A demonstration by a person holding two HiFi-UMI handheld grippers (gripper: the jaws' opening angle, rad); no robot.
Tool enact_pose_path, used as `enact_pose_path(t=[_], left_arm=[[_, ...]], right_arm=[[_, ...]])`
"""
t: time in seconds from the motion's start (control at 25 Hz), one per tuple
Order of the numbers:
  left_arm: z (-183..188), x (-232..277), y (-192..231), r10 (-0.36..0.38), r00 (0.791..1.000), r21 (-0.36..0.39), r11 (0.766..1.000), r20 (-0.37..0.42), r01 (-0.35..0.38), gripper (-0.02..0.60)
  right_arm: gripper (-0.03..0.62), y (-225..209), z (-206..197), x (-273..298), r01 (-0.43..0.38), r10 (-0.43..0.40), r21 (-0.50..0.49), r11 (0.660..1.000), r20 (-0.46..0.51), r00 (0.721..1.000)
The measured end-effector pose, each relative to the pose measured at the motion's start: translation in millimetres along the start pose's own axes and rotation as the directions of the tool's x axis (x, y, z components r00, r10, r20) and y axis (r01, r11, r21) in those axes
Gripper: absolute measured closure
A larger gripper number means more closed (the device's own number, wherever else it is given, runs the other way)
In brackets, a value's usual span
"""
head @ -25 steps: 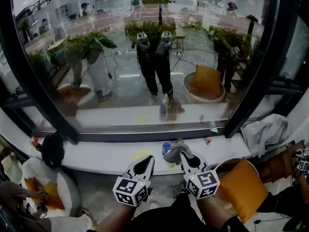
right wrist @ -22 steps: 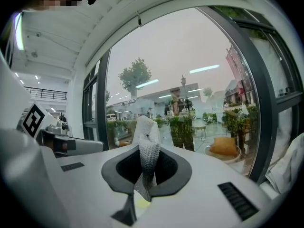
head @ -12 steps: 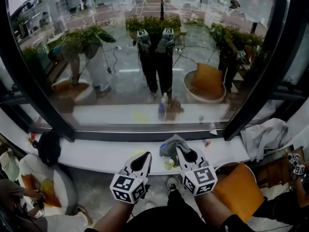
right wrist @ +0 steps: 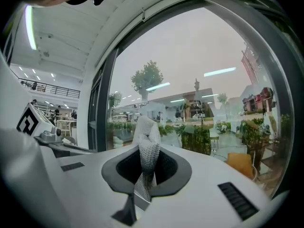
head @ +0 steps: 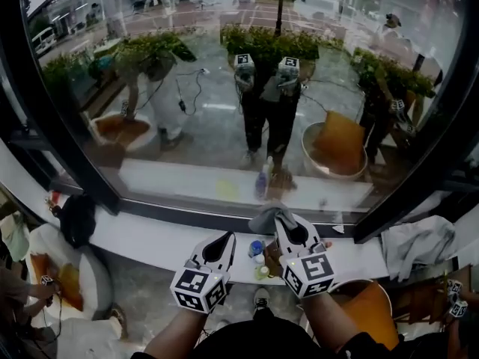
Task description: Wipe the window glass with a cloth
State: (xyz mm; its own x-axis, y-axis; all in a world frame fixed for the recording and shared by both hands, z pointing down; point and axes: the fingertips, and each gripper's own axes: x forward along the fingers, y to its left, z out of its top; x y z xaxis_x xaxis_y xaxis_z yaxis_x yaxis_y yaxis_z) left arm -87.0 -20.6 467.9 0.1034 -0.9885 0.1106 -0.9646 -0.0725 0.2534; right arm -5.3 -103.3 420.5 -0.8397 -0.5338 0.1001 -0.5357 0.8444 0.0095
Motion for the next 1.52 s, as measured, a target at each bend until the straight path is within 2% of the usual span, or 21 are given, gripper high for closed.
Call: enact_pose_path(t=[0.4, 0.84, 1.2, 1.52], left_arm=[[19, 49, 22, 0.083, 0.996, 0.005, 0.997, 0.018, -0.083, 0.574], [43, 81, 26, 0.202, 0.978, 0.030, 0.978, 0.057, -0.204, 0.574], [55, 90, 48, 0.194, 0.979, 0.042, 0.980, 0.061, -0.197, 0.574], [91, 93, 95, 0.122, 0.991, 0.069, 0.990, 0.060, -0.126, 0.574]], right_arm=[[0.553, -26, 33, 66, -0.077, 0.079, -0.035, 0.996, 0.056, 0.995], [0.553, -49, 64, 107, -0.165, 0.167, -0.027, 0.986, 0.122, 0.978], [0.553, -45, 79, 135, -0.151, 0.157, -0.051, 0.987, 0.137, 0.978], [0.553, -28, 113, 187, -0.052, 0.067, -0.091, 0.994, 0.167, 0.984]])
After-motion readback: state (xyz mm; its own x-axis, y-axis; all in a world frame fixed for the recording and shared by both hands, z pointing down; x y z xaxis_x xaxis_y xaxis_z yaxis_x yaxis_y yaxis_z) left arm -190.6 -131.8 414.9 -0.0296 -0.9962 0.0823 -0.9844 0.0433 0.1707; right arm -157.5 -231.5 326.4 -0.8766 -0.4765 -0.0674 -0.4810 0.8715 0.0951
